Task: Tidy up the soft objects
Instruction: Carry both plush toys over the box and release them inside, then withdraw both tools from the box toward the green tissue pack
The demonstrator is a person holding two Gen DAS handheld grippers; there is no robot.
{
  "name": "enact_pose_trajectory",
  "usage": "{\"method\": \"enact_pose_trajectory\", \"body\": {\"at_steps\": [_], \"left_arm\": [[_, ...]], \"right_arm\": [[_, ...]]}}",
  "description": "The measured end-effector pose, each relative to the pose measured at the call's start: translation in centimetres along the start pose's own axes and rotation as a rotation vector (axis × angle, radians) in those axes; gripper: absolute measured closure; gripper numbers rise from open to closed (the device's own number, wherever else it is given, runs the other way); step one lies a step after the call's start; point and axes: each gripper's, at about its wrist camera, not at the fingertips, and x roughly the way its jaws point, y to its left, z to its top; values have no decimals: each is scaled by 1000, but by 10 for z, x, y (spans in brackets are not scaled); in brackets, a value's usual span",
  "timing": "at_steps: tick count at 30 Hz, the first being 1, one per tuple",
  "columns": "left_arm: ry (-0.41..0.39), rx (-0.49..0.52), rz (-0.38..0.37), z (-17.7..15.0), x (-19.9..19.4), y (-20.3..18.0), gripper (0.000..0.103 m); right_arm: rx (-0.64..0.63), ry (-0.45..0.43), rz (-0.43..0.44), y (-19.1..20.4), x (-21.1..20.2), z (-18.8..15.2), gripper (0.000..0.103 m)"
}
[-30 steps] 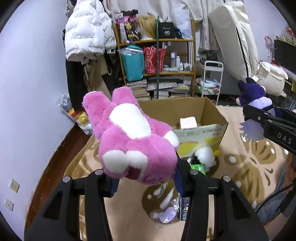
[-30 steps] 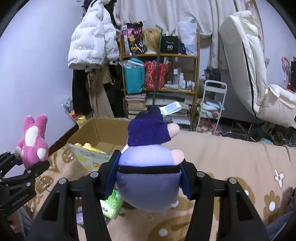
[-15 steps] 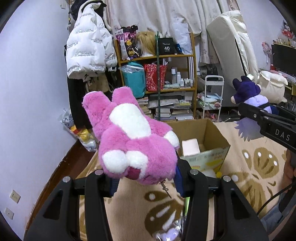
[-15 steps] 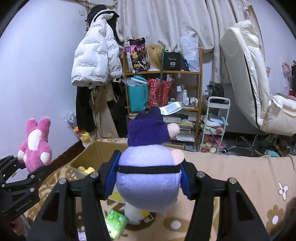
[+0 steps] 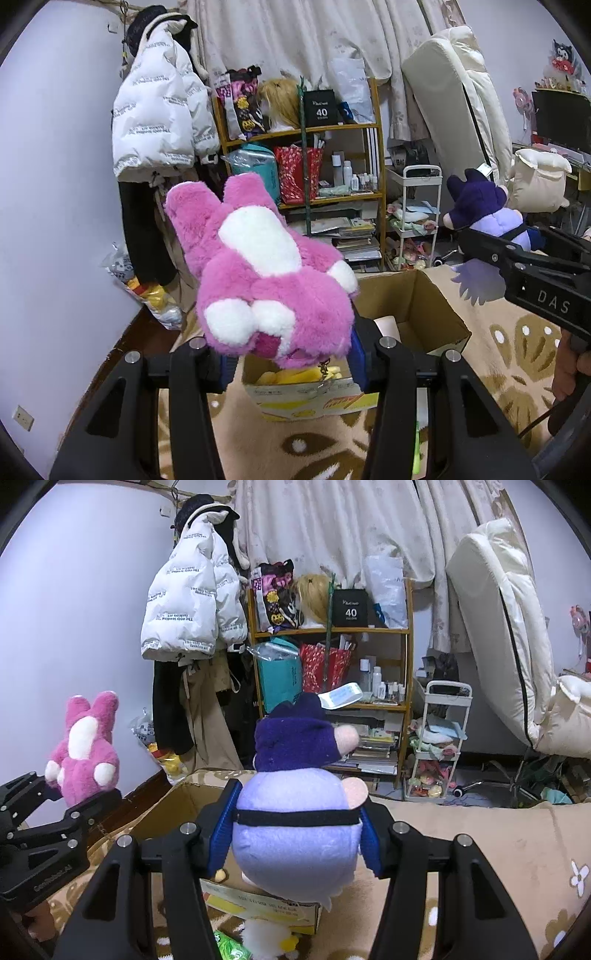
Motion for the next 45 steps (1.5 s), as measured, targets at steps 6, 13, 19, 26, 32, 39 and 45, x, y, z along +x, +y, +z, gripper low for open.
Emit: {"method": "enact_pose_trajectory", "body": {"at_steps": [6,13,19,26,32,39,45], "left_arm": [[45,10,-6,-6,23,-3,56],[103,-10,-26,-14,43,-3,55],[150,-29,-44,-23,58,-2,55],[186,-27,-50,-31,66,-5,54],[199,-11,-40,-36,66,-10,41],[199,-7,-28,-38,62,-13,24],[230,-35,-23,-41,60,-10,23]], "right_arm": [[25,43,24,-2,21,-5,42],[12,77,38,2,39,-13,42],[28,126,65,2,53,-22,41],[8,156,72,7,60,-29,41],[18,174,79,7,61,-31,39],[24,181,77,6,60,-33,38],[48,190,80,2,56,-34,29]]}}
